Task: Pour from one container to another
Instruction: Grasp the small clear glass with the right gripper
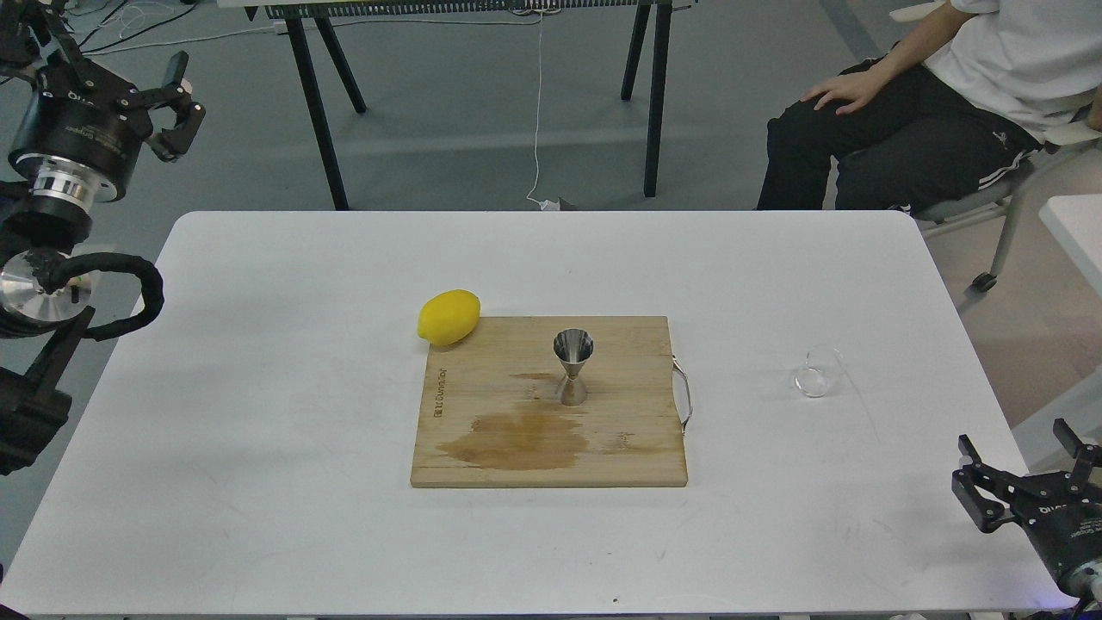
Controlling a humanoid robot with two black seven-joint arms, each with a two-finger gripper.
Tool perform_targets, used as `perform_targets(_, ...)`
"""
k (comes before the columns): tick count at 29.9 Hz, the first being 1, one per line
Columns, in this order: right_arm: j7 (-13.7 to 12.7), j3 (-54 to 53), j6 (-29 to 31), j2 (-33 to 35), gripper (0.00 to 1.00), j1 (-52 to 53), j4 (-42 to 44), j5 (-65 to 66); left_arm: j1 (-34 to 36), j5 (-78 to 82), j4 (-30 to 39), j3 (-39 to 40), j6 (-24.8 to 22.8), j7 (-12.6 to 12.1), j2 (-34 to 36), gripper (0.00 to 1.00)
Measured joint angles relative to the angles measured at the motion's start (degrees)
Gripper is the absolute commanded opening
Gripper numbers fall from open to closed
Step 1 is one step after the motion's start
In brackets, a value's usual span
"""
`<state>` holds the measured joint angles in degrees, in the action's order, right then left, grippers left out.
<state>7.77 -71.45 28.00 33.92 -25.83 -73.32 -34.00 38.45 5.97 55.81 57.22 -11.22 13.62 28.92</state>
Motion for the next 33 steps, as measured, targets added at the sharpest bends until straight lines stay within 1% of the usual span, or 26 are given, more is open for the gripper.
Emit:
perform_targets(4,-0.9,4.4,0.0,0.0,0.99,3.8,0.0,-0.2,-0.1,0.0,0.0,0.0,0.0,0.0,0.1,1.0)
perform_targets(8,-2.6,8.4,0.0,-0.6,0.99,9.8,0.2,-0.6,-0.1,0.0,0.0,-0.1,0.2,0.0,0.1,1.0)
perform_targets(11,-4.1,9.0,0.0,-3.6,1.0,12.8,0.6,-1.0,-0.1,0.0,0.0,-0.1,0.2,0.0,0.4,1.0)
perform_targets(14,-6.6,8.7,0.0,-7.9,1.0,15.3,2.5,-1.3,-0.1,0.1,0.0,-0.1,0.2,0.1,1.2,1.0)
perform_targets(16,-7.2,8.6,0.0,-10.1,1.0,17.0,5.1,-1.5,-0.4,0.1,0.0,-0.1,0.2,0.1,1.6,1.0)
perform_targets(20,-7.7,8.5,0.0,-14.3,1.0,19.8,10.8,-2.1,-0.6,0.0,0.0,-0.1,0.2,0.1,2.0,1.0)
perform_targets(24,-7.7,8.5,-0.6,-16.1,1.0,21.2,13.3,-2.2,-0.6,0.0,0.0,-0.1,0.2,0.2,2.2,1.0)
perform_targets(29,-7.7,7.6,-5.9,-18.0,1.0,23.8,16.6,-2.2,-1.1,0.0,0.0,-0.1,0.2,0.3,2.2,1.0)
perform_targets(33,-7.7,6.2,-8.6,-18.8,1.0,24.3,17.6,-2.2,-1.4,0.0,0.0,-0.1,0.2,0.4,2.2,1.0)
